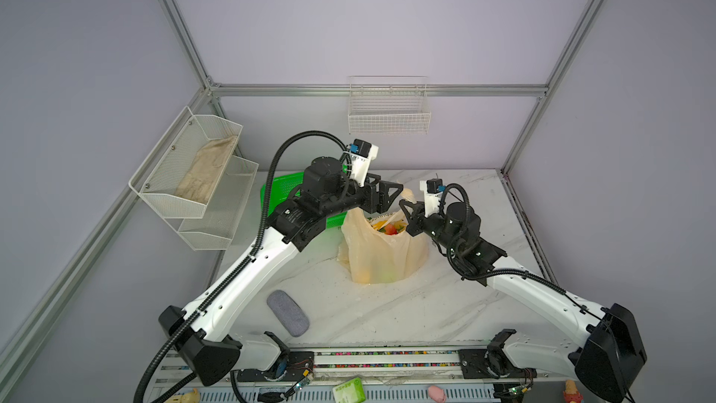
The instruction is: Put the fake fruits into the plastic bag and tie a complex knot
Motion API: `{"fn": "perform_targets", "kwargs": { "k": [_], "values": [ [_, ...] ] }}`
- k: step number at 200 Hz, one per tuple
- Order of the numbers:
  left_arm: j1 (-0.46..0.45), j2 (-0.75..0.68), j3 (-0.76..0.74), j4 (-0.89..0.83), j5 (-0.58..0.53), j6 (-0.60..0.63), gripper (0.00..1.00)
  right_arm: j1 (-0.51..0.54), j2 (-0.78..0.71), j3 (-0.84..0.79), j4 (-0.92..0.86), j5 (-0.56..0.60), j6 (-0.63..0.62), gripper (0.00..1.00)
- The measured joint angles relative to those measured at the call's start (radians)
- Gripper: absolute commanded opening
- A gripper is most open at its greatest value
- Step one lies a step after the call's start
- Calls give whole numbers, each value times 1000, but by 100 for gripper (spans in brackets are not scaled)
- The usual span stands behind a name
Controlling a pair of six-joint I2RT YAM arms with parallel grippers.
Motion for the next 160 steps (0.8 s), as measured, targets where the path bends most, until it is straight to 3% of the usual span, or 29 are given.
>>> {"fn": "perform_targets", "kwargs": {
  "k": [33,64,114,132,148,160],
  "values": [
    [-7,112,20,3,9,36,84,0,-2,-11,14,-7,3,3],
    [-7,163,45,9,7,69,75,0,-4,-23,16,-13,3,2],
    [-7,206,79,32,23,78,41,0,-9,-26,18,-15,3,1],
    [-7,209,79,31,35,81,24,0,-9,-26,17,-12,3,2],
    [-7,209,81,30,43,86,13,0,-9,-26,14,-4,2,11],
    [-7,209,85,24,47,98,7,0,-11,-26,5,7,-2,24]
  ]
}}
